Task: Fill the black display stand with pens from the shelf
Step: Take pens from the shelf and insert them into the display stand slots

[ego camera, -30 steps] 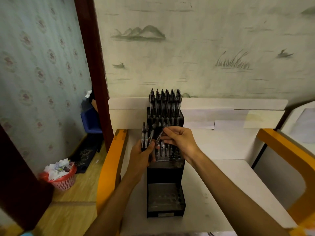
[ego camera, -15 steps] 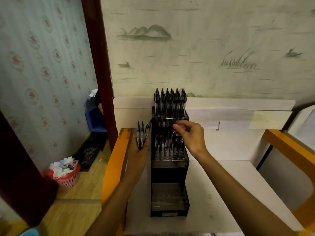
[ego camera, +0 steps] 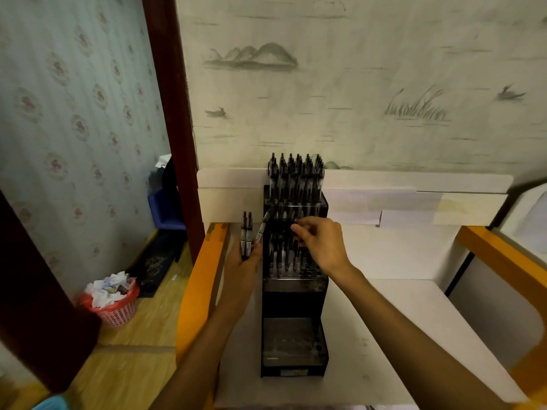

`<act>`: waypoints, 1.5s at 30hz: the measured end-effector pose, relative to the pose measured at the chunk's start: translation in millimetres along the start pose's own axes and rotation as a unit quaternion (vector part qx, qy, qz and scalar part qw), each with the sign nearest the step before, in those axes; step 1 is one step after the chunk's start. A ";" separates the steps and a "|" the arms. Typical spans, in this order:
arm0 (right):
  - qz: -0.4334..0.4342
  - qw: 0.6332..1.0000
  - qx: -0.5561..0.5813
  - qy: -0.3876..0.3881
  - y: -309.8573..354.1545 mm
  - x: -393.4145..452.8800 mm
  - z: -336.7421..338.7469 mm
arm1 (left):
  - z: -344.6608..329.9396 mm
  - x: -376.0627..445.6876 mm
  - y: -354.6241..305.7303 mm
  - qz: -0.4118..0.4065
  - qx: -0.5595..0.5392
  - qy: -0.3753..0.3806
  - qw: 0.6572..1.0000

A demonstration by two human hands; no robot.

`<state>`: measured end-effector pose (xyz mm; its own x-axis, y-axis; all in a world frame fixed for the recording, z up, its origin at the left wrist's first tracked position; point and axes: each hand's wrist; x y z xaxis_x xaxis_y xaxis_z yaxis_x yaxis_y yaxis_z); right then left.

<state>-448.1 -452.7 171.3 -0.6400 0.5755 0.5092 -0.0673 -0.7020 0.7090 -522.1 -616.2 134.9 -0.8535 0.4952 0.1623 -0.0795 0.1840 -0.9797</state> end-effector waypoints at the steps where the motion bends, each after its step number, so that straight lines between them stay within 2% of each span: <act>1: 0.001 1.000 -0.010 0.008 -0.5 0.2 -0.3 | -0.3 0.4 -0.1 -0.001 0.003 -0.001 1.000; 5: -0.003 0.997 -0.055 0.051 -9.2 -11.9 -8.6 | -1.1 4.2 2.6 -0.007 0.024 0.006 1.000; 14: -0.033 0.996 -0.066 0.052 -13.4 -15.8 -7.1 | -5.3 6.9 10.3 0.005 0.016 0.029 0.999; 16: -0.044 0.998 -0.008 0.046 -12.2 -14.9 -2.3 | -6.6 7.3 9.5 0.013 0.012 0.032 0.999; 18: -0.059 0.991 0.106 0.047 -7.9 -13.7 3.5 | -7.2 7.4 8.7 0.019 0.009 0.037 0.999; 21: -0.074 0.961 0.257 0.066 0.4 -11.3 13.2 | -10.5 5.8 7.2 0.014 0.011 0.048 0.999; 23: -0.080 0.944 0.309 0.082 6.4 -10.8 16.9 | -14.3 4.7 6.3 0.018 0.013 0.051 0.998; 28: -0.097 0.922 0.366 0.086 11.1 -13.8 20.4 | -19.2 2.7 3.2 0.014 0.016 0.066 0.998; 37: -0.121 0.924 0.361 0.021 15.4 -20.1 16.0 | -22.0 1.1 1.8 0.013 0.018 0.096 0.995; 39: -0.118 0.923 0.366 0.016 15.9 -19.8 17.4 | -22.1 1.8 1.2 0.004 0.032 0.082 0.996; 42: -0.129 0.913 0.385 -0.034 14.9 -13.9 23.8 | -15.4 2.8 2.9 -0.013 0.068 0.013 0.997; 45: -0.111 0.941 0.312 -0.074 7.8 -6.8 32.4 | -7.5 2.8 3.9 -0.074 0.114 -0.066 0.989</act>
<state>-419.5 -448.4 189.2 -0.5472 0.7631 0.3439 0.3049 -0.2010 0.9310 -521.0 -607.7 132.5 -0.8822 0.3593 0.3044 -0.3099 0.0437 -0.9498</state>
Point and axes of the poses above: each hand's wrist, its own x-axis towards the middle knuckle, its own z-axis out of the back of the hand, y = z × x, and after that the axes turned 4 degrees about z, right-handed
